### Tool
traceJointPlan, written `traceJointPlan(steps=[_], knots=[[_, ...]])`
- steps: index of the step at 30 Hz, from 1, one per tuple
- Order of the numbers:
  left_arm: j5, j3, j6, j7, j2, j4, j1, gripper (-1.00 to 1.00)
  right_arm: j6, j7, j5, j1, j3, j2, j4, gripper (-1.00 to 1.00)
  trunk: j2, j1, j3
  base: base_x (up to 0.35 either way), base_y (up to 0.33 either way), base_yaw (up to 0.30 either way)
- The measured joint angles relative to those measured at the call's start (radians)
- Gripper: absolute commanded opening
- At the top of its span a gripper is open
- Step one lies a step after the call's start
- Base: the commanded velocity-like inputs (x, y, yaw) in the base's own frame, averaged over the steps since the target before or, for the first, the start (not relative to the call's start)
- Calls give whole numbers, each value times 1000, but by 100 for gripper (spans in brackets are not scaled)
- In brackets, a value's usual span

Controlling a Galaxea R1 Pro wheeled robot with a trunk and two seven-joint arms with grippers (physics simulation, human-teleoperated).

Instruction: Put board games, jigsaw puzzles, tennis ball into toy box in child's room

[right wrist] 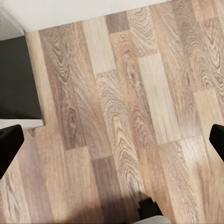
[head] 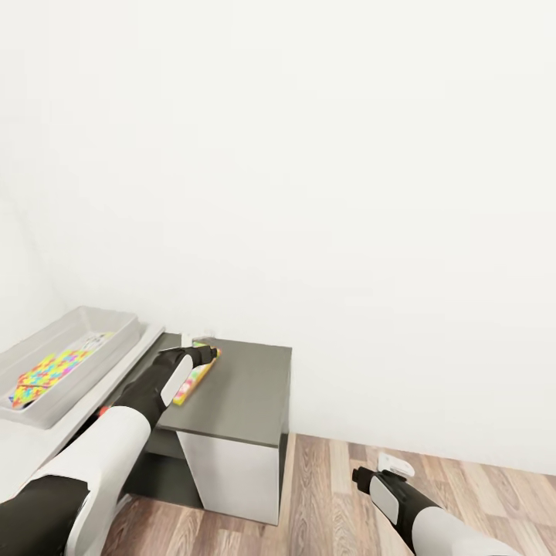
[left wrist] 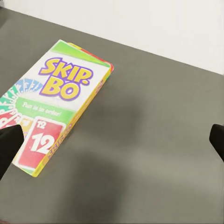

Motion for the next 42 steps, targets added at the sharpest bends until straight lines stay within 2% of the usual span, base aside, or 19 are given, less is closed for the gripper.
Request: traceJointPlan(steps=[9,22,29,42], knots=[[0,0,0,1,1,1,0,100,20,0,-2,0,-1,-9,2,100,0,0,0,156,69,0],[0,0,0,2,3,1,0,100,154,-5,1,2,-2,-15,36,100,0,0,0,36,7,0],[0,0,0,2,2,1,0,100,166,-6,2,25,-1,-18,76,100,0,0,0,98,29,0],[0,0,0,2,1,1,0,100,170,-6,2,49,0,-19,82,100,0,0,0,49,2,0]])
